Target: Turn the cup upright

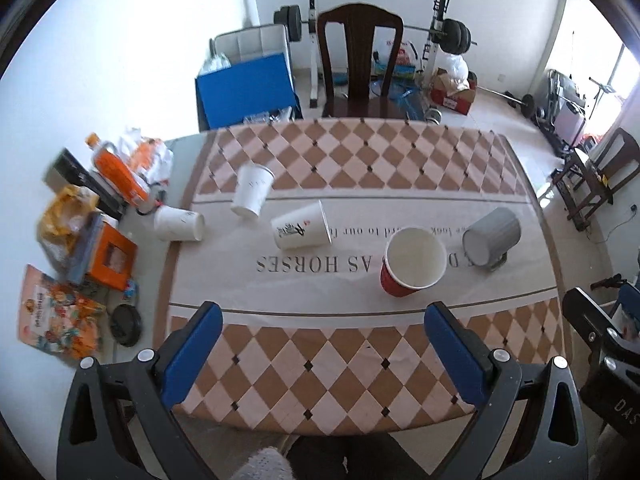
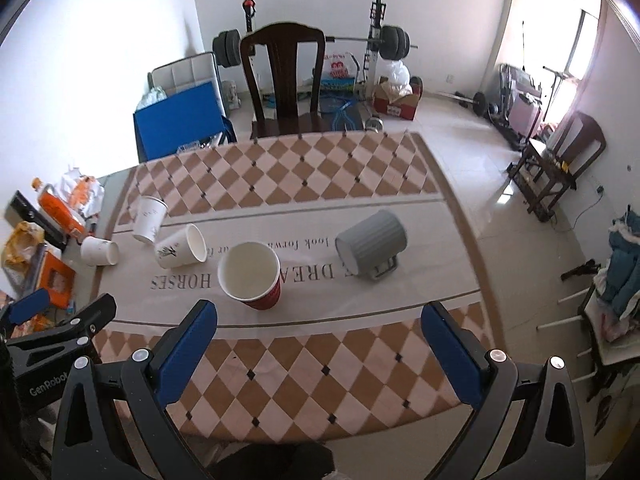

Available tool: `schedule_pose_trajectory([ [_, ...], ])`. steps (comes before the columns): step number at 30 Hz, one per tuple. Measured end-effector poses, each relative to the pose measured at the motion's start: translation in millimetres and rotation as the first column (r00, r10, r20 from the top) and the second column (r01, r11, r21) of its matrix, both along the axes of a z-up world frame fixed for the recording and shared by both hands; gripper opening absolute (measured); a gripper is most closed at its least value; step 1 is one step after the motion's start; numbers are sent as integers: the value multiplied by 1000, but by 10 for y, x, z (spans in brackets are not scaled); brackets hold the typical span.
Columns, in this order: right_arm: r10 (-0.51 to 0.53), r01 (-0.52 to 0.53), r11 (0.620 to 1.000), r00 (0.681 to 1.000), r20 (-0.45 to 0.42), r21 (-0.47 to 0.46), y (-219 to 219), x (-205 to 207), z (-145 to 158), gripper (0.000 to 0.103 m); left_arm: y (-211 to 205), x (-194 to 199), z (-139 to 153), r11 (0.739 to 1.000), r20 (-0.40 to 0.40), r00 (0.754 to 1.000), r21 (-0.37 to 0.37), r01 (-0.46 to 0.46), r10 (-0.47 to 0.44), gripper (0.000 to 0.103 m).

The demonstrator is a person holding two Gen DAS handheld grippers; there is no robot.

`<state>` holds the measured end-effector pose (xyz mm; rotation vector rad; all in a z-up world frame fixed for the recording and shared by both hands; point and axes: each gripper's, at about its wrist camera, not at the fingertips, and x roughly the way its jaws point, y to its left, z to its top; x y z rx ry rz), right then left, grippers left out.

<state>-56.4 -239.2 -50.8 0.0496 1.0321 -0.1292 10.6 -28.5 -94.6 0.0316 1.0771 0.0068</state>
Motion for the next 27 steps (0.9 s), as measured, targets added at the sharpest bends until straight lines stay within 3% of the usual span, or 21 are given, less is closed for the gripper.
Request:
schedule_pose_trajectory([
  [4,22,-23,1000,1000,8,21,-22,-103,393,103,-6,-127,337,1000,11,1000,7,-20,19,103],
  [11,49,-49,998,999,17,28,-18,-273,849,103,35,-314,629,998,8,998,0,-61,61,103],
  [27,52,-53,998,998,23,26,13,-412,1003,103,105,-555,788,997,30,997,19,-69,68,103],
])
